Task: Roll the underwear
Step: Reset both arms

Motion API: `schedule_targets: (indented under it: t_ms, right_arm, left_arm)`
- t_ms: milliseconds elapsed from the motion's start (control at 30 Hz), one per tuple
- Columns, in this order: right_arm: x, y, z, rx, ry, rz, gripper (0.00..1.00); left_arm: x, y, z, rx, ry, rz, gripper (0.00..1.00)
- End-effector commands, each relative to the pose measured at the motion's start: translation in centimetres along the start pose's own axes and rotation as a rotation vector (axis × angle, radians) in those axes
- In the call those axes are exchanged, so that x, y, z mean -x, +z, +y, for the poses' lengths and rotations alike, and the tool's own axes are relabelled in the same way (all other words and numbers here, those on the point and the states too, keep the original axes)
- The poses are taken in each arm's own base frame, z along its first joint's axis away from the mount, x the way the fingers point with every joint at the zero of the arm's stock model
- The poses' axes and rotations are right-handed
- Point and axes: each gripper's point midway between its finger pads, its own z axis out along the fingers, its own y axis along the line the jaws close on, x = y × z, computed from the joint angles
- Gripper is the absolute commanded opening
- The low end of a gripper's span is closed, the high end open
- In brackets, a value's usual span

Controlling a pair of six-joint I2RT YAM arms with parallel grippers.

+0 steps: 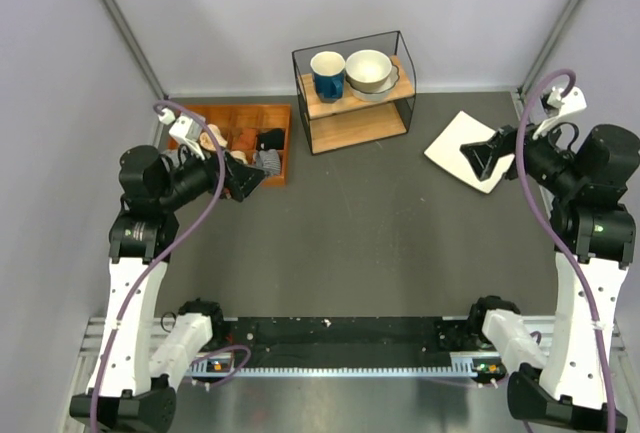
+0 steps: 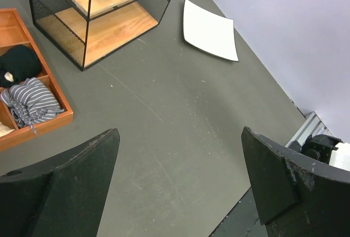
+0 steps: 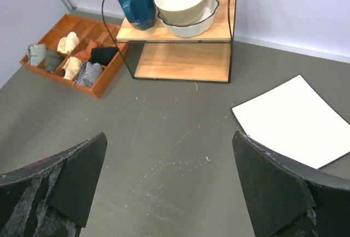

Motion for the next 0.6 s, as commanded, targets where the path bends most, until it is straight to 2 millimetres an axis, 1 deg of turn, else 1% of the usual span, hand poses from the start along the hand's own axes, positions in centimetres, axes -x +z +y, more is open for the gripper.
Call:
schedule_targets:
  t_ms: [0,133,267,567]
  right_arm:
    - [2.0,-0.9,-0.3,-0.055,0.004,-0.076,0.99]
    - [2.2,-1.2,0.0,-0.054,0.005,-0.09,0.99]
    - [2.8,-1.5,0.2,-0.062,0.008,-0.107,0.99]
    - [2.5,-1.9,0.0,-0.088,0.006,-0.114,0.99]
  left_arm:
    - [1.3,-0.9,-1.7,-0.032,0.028,-0.034,0.98]
    - [1.4,-1.7,-2.4,-0.035,0.042,-0.044,0.98]
    - [1.4,-2.1,-2.6,-0.028,0.057,-0.053,0.98]
    - [1.8,-2.5,-3.1,-0.034,0.071,-0.062,0.98]
